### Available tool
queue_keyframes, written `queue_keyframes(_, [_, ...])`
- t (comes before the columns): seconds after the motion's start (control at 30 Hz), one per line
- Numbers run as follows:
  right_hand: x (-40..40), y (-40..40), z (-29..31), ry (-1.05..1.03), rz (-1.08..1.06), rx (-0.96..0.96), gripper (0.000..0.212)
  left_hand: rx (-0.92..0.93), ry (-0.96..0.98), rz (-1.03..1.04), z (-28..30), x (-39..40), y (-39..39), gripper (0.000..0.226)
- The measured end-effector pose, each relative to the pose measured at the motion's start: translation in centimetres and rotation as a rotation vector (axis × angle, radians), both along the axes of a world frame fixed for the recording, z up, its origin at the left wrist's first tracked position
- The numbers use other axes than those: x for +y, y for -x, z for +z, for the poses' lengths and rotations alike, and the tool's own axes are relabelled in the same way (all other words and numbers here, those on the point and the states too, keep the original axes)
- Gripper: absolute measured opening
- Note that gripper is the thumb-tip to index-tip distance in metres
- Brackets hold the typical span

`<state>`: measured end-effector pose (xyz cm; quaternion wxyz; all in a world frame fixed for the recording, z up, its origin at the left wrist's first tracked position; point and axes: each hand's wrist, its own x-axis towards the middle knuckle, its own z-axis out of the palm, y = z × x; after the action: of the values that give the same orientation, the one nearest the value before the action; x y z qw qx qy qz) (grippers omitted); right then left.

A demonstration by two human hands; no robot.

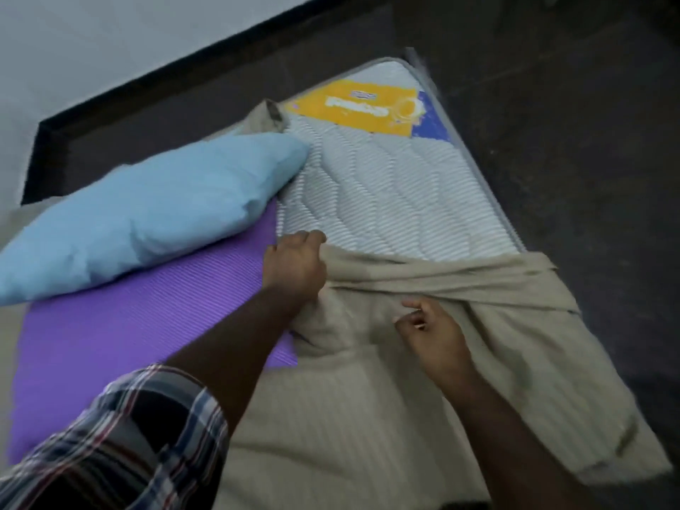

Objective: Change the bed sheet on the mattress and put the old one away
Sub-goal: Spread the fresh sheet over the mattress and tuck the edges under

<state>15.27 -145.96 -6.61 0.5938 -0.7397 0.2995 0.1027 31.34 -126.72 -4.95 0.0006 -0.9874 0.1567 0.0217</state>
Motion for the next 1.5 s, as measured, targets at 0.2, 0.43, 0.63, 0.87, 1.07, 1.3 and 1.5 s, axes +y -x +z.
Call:
queue_keyframes(0.2, [9.5, -14.5, 6.7, -0.880, -0.297, 0.002, 0.043, 0.917, 1.364, 0.785, 5.1, 11.1, -2.3, 0.045])
queue_keyframes(0.43, [17.3, -23.9, 10.6, -0.856, -0.120, 0.034, 0.042, 0.823, 2.132, 0.990, 9.3, 20.5, -3.4, 0.103])
queue_keyframes(0.63, [22.1, -20.6, 9.4, -0.897, 0.035, 0.088, 0.045, 0.399, 2.033, 1.325, 9.7, 23.6, -5.7, 0.020])
queue_keyframes(0.87, [32.1, -20.9, 11.6, -0.814, 0.128, 0.047, 0.042, 0.147, 2.075, 1.104, 12.0, 35.3, -3.0, 0.037])
queue_keyframes(1.07, [52.2, -18.6, 12.0, -0.980, 0.249, -0.110, 0.055, 0.047, 1.802, 1.088, 15.2, 55.0, 2.7, 0.017])
queue_keyframes(1.3, [60.7, -17.2, 7.6, -0.529, 0.489, 0.025, 0.068, 0.216, 1.325, 1.581, 8.0, 68.8, 7.4, 0.072])
queue_keyframes(1.5, [43.4, -16.4, 4.6, 0.423, 0.079, -0.228, 0.047, 0.806, 1.408, 1.517, 0.5, 57.6, 12.2, 0.089])
